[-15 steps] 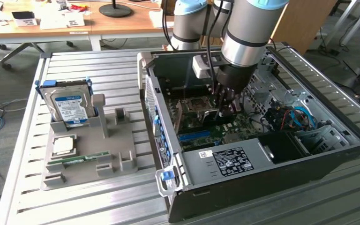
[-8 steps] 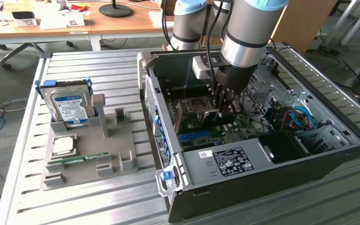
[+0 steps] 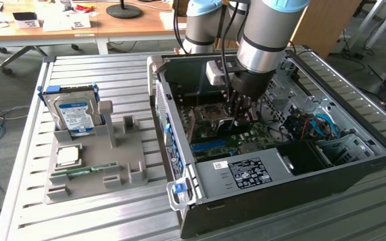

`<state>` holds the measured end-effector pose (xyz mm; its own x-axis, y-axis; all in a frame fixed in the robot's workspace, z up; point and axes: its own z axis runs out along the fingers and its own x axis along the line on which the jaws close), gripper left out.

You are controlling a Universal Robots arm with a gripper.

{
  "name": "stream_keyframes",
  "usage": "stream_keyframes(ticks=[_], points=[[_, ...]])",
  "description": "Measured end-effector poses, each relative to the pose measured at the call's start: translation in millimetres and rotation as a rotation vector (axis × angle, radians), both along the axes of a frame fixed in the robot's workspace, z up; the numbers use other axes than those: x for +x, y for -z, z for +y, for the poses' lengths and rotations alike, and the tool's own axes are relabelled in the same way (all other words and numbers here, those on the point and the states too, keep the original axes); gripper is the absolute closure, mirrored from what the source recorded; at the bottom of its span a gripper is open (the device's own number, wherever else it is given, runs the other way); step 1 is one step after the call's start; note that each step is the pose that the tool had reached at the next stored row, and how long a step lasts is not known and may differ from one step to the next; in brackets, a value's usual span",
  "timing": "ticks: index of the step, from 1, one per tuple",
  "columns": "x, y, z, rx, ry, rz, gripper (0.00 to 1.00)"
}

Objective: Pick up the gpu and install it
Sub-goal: 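Insert the gpu into the slot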

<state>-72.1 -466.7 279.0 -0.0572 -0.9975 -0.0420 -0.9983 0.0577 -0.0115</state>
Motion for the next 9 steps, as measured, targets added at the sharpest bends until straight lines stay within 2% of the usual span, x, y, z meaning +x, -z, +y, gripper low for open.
stream_keyframes(ticks=[9], points=[[-6.2, 2.4, -1.6, 0.0, 0.0, 0.0001, 0.73]])
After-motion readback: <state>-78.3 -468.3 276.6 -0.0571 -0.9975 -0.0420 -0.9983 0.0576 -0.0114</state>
